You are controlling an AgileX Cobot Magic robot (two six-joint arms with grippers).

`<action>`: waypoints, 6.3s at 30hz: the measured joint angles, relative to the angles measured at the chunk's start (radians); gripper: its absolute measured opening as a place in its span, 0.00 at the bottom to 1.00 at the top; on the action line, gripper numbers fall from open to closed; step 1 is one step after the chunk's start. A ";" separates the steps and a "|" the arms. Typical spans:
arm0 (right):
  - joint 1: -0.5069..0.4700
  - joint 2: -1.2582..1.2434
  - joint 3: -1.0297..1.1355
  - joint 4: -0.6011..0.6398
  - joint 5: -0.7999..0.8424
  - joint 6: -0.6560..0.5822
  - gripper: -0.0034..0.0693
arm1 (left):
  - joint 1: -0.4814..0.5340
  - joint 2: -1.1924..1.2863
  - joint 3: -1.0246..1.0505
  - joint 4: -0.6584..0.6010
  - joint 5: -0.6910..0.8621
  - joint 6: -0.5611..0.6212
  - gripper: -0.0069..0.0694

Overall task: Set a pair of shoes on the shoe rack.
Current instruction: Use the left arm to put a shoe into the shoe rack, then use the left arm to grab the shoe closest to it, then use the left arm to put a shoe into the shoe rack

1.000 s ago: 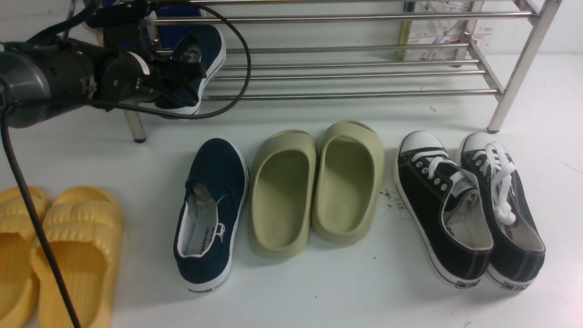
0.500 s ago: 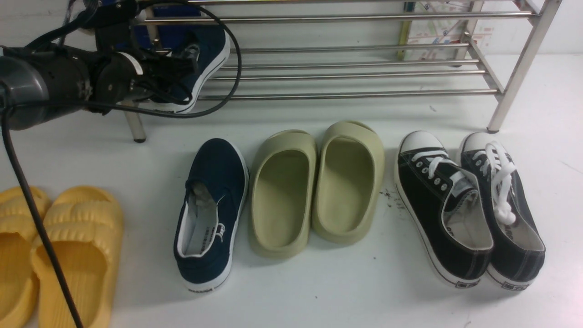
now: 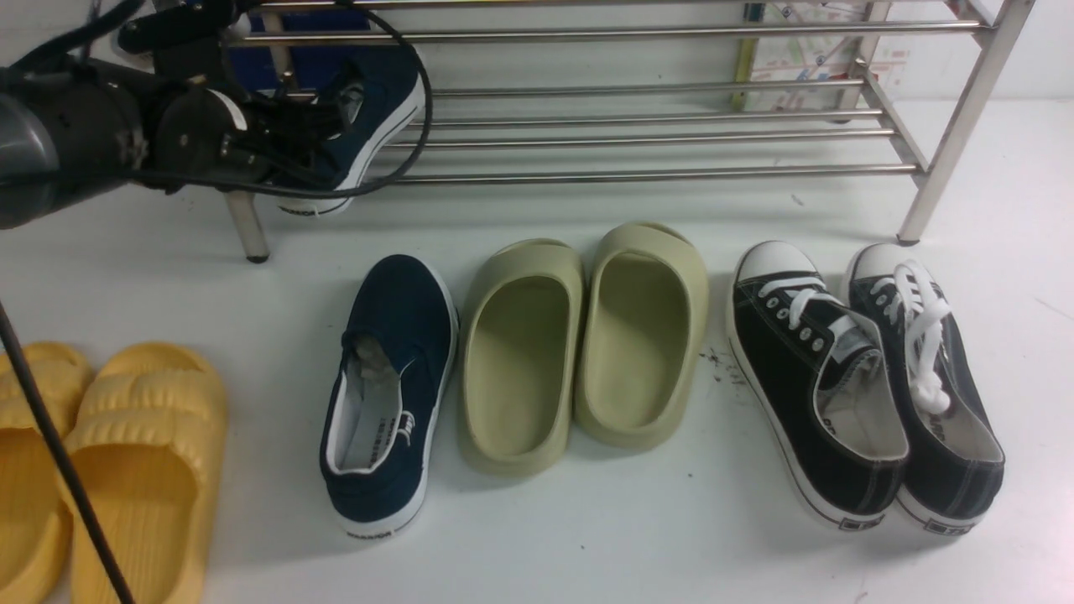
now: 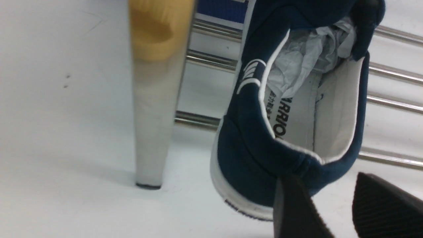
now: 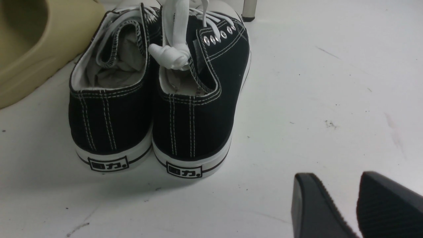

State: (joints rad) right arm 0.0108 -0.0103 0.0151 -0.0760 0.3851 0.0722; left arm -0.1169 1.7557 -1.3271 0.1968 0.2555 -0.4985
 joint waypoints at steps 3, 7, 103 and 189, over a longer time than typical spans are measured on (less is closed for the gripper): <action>0.000 0.000 0.000 0.000 0.000 0.000 0.38 | 0.000 -0.080 0.000 0.000 0.183 0.070 0.56; 0.000 0.000 0.000 0.000 0.000 0.000 0.38 | 0.000 -0.136 0.000 -0.023 0.469 0.140 0.56; 0.000 0.000 0.000 0.000 0.000 0.000 0.38 | -0.169 0.135 -0.244 -0.304 0.582 0.200 0.10; 0.000 0.000 0.000 0.000 0.000 0.000 0.38 | -0.088 0.430 -0.821 -0.341 0.710 0.115 0.51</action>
State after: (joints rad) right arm 0.0108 -0.0103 0.0151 -0.0760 0.3851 0.0722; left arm -0.2053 2.1857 -2.1485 -0.1444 0.9657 -0.3836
